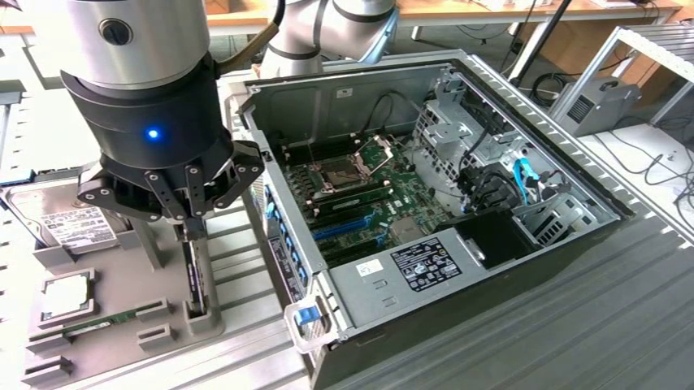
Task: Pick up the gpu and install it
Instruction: 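Pick up the gpu and move the gpu toward the slot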
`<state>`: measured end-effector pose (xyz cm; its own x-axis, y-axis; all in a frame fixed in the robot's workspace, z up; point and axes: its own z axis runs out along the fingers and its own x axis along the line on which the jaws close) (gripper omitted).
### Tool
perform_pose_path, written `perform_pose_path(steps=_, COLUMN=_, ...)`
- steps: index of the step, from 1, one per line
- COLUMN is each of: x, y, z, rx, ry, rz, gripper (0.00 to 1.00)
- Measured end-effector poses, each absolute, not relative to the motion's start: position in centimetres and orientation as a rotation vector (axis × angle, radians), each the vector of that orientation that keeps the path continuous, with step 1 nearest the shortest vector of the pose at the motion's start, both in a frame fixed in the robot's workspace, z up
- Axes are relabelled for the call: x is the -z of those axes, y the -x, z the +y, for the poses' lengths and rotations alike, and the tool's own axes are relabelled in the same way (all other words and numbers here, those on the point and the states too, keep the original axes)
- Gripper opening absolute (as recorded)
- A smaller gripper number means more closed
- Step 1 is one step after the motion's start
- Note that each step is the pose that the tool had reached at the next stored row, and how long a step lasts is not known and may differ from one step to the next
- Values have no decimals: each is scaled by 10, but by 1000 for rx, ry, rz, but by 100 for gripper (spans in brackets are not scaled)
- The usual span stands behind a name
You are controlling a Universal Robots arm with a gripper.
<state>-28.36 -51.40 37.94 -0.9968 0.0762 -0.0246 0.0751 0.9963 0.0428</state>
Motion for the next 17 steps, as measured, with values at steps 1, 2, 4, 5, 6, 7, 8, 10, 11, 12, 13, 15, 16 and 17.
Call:
perform_pose_path(steps=1, x=-379, y=284, z=-514, rx=-65, ry=-118, rz=3112, gripper=11)
perform_pose_path(steps=2, x=-379, y=284, z=-514, rx=-65, ry=-118, rz=3112, gripper=11)
perform_pose_path(steps=4, x=-379, y=284, z=-514, rx=-65, ry=-118, rz=3112, gripper=11)
perform_pose_path(steps=5, x=-379, y=284, z=-514, rx=-65, ry=-118, rz=3112, gripper=11)
perform_pose_path(steps=6, x=-379, y=284, z=-514, rx=-65, ry=-118, rz=3112, gripper=11)
perform_pose_path(steps=7, x=-379, y=284, z=-514, rx=-65, ry=-118, rz=3112, gripper=17)
perform_pose_path(steps=8, x=-379, y=284, z=-514, rx=-65, ry=-118, rz=3112, gripper=24)
perform_pose_path(steps=10, x=-379, y=284, z=-514, rx=-65, ry=-118, rz=3112, gripper=29)
perform_pose_path(steps=11, x=-379, y=284, z=-514, rx=-65, ry=-118, rz=3112, gripper=29)
perform_pose_path(steps=12, x=-379, y=284, z=-514, rx=-65, ry=-118, rz=3112, gripper=36)
perform_pose_path(steps=13, x=-379, y=284, z=-514, rx=-65, ry=-118, rz=3112, gripper=42)
perform_pose_path(steps=15, x=-379, y=284, z=-514, rx=-65, ry=-118, rz=3112, gripper=42)
perform_pose_path(steps=16, x=-379, y=284, z=-514, rx=-65, ry=-118, rz=3113, gripper=42)
perform_pose_path(steps=17, x=-379, y=284, z=-514, rx=-65, ry=-118, rz=3113, gripper=42)
